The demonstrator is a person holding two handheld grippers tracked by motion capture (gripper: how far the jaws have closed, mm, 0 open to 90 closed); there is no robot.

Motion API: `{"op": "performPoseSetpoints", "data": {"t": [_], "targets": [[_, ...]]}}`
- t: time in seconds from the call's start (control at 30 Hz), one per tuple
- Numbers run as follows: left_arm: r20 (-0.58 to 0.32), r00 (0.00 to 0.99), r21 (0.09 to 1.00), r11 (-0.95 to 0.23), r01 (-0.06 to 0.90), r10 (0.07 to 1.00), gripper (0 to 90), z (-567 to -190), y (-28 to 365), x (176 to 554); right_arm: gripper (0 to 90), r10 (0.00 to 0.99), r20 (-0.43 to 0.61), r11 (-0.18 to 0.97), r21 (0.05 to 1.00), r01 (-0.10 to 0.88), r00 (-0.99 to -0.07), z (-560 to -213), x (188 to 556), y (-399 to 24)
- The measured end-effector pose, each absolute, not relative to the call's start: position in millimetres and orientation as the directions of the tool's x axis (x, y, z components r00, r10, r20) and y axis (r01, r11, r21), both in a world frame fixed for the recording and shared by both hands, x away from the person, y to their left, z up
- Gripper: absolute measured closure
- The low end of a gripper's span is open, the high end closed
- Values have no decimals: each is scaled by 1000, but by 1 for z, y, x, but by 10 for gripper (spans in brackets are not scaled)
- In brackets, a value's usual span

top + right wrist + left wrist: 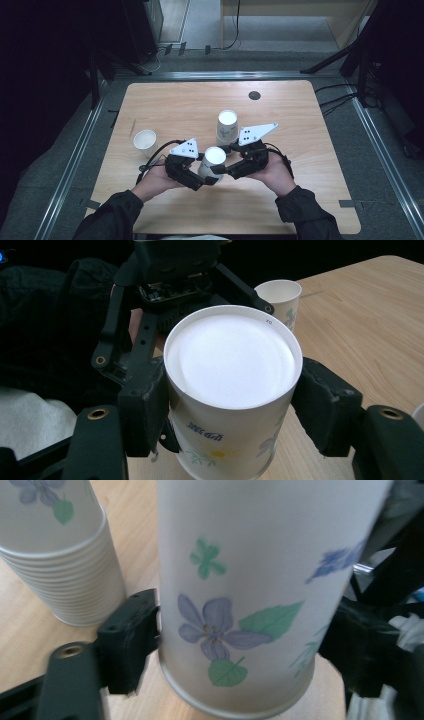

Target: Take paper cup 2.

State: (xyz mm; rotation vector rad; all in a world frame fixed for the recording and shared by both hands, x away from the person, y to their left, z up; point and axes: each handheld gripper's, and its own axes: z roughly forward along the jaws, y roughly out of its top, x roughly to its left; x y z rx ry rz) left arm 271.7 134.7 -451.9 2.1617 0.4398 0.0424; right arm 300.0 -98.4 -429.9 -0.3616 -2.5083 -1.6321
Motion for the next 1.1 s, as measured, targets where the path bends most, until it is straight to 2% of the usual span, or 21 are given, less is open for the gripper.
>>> {"op": "performPoseSetpoints", "data": {"t": [0.03,0.33,0.57,0.73,0.9,1.1], "targets": [[-118,939,799,-530,284,324,248,-451,135,270,343,131,232,389,882,265,-964,-430,300,-98],[-128,939,788,-541,293,320,295,-450,134,269,346,122,209,401,884,241,-970,-430,297,-96],[-121,940,776,-561,290,318,302,-451,133,269,337,113,220,404,881,247,-969,-432,298,-96],[-110,934,757,-581,300,338,301,-450,137,272,267,137,196,404,884,236,-971,-431,298,-99],[-64,927,724,-622,299,371,299,-448,144,274,248,142,177,443,868,223,-974,-436,297,-105],[-39,930,653,-695,302,366,294,-448,150,279,248,144,152,505,839,205,-978,-444,294,-101]]}}
